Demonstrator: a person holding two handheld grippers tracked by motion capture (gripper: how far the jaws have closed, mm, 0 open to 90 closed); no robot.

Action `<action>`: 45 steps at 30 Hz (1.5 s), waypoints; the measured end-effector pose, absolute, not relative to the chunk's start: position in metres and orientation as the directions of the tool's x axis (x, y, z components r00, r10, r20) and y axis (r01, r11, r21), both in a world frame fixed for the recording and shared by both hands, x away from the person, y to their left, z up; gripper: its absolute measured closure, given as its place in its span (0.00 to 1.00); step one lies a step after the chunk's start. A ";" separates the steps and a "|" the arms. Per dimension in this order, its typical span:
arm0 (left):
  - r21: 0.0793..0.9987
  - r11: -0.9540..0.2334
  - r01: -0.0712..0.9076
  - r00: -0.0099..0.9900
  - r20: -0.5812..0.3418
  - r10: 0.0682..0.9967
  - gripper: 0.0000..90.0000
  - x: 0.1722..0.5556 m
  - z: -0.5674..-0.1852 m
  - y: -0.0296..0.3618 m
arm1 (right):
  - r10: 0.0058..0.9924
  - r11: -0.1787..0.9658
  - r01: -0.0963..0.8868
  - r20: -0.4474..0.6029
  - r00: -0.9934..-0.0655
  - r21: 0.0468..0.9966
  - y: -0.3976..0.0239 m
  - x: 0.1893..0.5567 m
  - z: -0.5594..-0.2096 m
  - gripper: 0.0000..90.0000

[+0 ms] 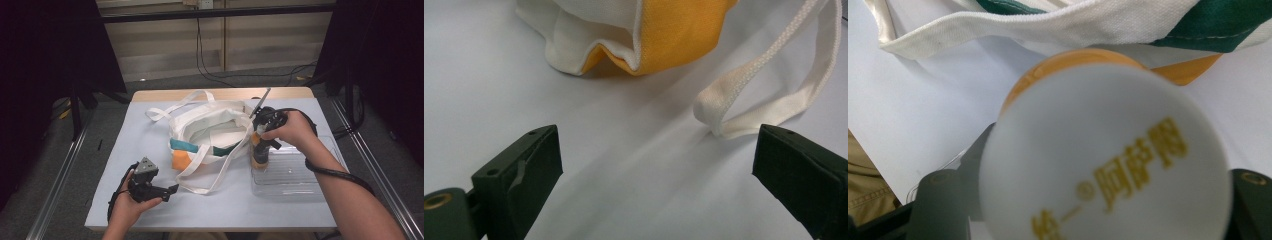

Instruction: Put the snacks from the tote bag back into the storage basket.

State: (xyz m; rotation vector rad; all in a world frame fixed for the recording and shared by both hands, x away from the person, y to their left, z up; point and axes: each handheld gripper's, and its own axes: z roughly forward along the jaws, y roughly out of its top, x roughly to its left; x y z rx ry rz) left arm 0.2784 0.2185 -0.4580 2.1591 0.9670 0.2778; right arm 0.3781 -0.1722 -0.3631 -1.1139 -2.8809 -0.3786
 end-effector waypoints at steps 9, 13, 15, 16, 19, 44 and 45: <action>0.704 -0.440 0.557 0.694 -0.102 0.713 0.06 0.278 -0.458 0.218 | 0.658 0.713 0.666 0.117 -0.743 0.217 -0.174 0.376 -0.364 0.34; 0.703 -0.442 0.557 0.695 -0.102 0.712 0.06 0.278 -0.458 0.218 | 0.658 0.711 0.666 0.121 -0.743 0.227 -0.176 0.376 -0.364 0.33; 0.703 -0.442 0.557 0.694 -0.102 0.712 0.06 0.278 -0.458 0.218 | 0.666 0.704 0.674 0.121 -0.736 0.226 -0.176 0.376 -0.365 0.33; 0.703 -0.442 0.557 0.695 -0.103 0.712 0.06 0.278 -0.458 0.218 | 0.668 0.698 0.678 0.129 -0.733 0.230 -0.176 0.375 -0.365 0.33; 0.703 -0.443 0.557 0.694 -0.101 0.713 0.06 0.278 -0.458 0.218 | 0.667 0.697 0.676 0.132 -0.734 0.239 -0.177 0.375 -0.365 0.33; 0.705 -0.434 0.561 0.689 -0.108 0.716 0.06 0.277 -0.457 0.219 | 0.674 0.686 0.675 0.114 -0.730 0.271 -0.181 0.367 -0.373 0.15; 0.704 -0.438 0.559 0.691 -0.103 0.716 0.06 0.277 -0.457 0.219 | 0.682 0.675 0.685 0.123 -0.721 0.274 -0.182 0.366 -0.372 0.14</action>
